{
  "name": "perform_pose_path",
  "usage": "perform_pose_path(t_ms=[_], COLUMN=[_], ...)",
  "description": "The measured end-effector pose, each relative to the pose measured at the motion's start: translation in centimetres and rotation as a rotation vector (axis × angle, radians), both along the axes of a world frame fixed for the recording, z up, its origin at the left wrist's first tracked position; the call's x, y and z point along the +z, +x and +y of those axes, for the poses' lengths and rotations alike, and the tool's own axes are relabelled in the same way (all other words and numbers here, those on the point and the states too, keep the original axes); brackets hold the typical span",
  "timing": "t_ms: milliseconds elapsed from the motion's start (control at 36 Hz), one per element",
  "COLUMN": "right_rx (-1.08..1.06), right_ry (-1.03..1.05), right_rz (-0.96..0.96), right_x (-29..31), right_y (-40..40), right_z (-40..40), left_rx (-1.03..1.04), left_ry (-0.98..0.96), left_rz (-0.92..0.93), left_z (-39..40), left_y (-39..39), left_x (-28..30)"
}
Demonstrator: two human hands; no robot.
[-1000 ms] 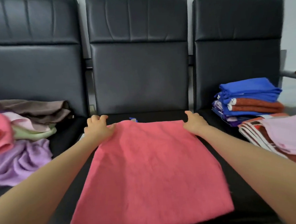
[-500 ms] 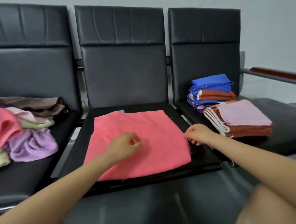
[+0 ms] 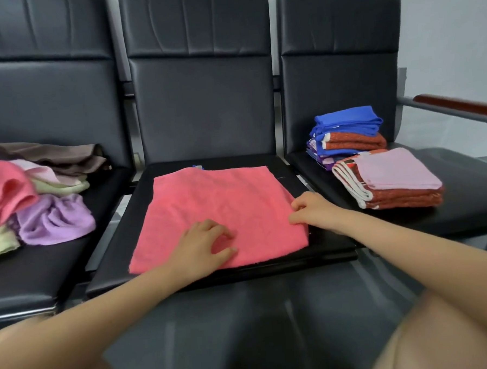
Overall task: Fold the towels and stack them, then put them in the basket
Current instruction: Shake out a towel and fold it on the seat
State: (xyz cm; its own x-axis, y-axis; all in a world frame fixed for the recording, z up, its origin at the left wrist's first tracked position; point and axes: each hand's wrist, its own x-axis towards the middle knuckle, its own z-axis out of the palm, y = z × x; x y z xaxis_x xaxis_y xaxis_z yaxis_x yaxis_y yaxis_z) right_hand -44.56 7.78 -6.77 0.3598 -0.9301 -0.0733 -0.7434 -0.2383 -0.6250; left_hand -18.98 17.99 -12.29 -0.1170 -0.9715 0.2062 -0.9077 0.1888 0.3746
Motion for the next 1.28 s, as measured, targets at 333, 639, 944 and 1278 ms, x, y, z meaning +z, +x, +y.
perform_pose_path(t_ms=[333,639,944,1278], right_rx=[0.057,0.032,0.485,0.582], right_ry=[0.206,-0.125,-0.582,-0.718], right_rz=[-0.369,0.175,0.286,0.34], right_x=[-0.9,-1.3,-3.4,-4.4], right_y=[-0.1,-3.2,-1.9,0.4], right_z=[0.8,2.6,5.8,4.9], left_rx=[-0.026,-0.032,-0.058,-0.124], left_ry=[-0.048,-0.041,-0.05,-0.059], left_rz=[-0.033,-0.038,0.012,0.002], left_z=[0.4,0.9,1.6,1.4], left_y=[0.2,0.8,0.2,1.0], left_x=[-0.5,-0.2,1.3,1.0])
